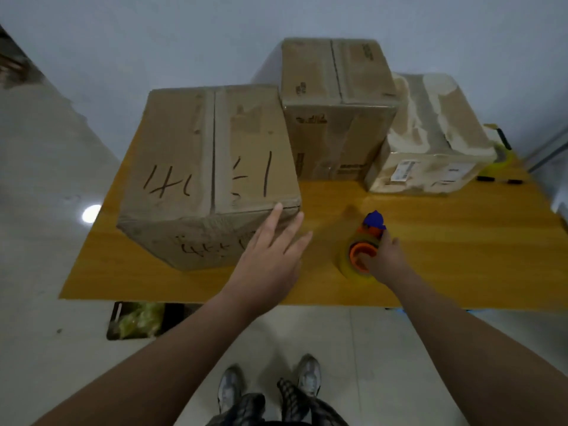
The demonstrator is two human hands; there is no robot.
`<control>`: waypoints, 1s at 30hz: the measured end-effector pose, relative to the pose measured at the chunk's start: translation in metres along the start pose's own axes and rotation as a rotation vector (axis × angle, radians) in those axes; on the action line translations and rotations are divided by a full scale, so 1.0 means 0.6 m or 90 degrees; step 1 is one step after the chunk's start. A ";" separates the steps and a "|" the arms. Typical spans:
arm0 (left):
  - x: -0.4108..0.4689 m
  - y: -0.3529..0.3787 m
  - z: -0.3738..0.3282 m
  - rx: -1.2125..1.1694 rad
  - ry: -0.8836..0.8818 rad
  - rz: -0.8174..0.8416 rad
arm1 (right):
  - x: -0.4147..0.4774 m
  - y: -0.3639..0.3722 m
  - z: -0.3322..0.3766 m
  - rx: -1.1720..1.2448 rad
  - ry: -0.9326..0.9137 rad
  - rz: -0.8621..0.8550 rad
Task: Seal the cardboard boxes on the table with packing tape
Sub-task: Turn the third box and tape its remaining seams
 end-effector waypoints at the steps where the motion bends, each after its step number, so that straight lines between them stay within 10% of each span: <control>1: 0.003 0.009 -0.001 -0.001 0.001 -0.004 | 0.012 0.001 -0.006 0.050 0.013 0.014; 10: -0.028 0.067 0.019 0.002 -0.035 0.063 | 0.017 0.041 -0.006 0.152 0.059 -0.041; 22: -0.004 -0.037 -0.011 -0.720 -0.418 0.104 | -0.150 -0.008 0.052 0.253 -0.282 -0.272; 30: -0.062 -0.097 0.011 -0.769 -0.426 0.092 | -0.260 0.021 0.137 0.196 -0.335 -0.376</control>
Point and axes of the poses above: each hand's wrist, its own x-axis towards the middle knuckle, its own y-axis out of the palm, z = x × y, the point moved 2 cm from there along x, towards the middle knuckle, and after that the axes turned 11 degrees about -x, right-handed, at the moved point
